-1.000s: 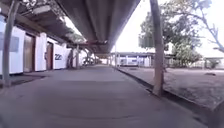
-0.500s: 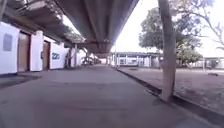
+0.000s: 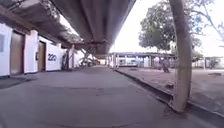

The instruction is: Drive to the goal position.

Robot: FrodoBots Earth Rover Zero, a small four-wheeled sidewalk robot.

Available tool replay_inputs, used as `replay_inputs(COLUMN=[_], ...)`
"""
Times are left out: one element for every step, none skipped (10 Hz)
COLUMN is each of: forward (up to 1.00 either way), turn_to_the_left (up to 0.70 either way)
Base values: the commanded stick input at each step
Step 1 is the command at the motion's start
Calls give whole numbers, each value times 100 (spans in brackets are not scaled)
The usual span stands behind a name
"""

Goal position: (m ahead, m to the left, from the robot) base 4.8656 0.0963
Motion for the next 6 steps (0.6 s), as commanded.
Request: replay_inputs(forward=[85, 85, 85, 85, 85, 85], turn_to_the_left=[0, 5, 30, 34, 9, 1])
